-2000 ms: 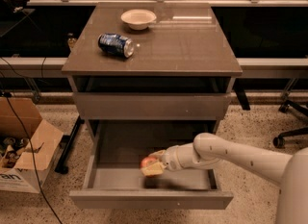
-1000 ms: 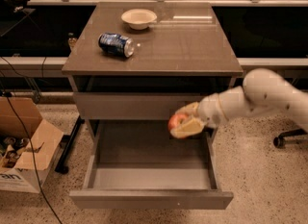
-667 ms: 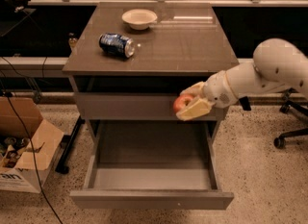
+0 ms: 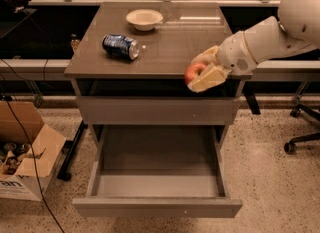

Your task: Pick apple from middle drawer and place on counter

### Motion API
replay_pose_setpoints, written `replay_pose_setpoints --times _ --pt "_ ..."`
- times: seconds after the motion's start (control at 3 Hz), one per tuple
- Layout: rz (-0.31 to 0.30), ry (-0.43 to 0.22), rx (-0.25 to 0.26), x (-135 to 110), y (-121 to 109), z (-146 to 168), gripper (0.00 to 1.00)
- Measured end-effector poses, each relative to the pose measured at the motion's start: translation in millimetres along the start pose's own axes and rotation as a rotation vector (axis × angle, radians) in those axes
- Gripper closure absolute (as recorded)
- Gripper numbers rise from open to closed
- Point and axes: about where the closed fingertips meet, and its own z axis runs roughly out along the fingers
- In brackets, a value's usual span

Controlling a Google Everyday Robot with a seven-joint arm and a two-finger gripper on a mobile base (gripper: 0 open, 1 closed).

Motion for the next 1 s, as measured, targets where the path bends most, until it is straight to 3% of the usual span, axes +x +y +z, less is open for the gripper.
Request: replay_pose_setpoints --times 0.33,0.67,1.0 --pt "0.0 0.0 -0.001 0 0 1 1.0" --pt "-0.016 -0.042 0.048 -14 -7 -5 1.0" --pt "-0.019 -0.072 0.113 -35 -31 -11 1.0"
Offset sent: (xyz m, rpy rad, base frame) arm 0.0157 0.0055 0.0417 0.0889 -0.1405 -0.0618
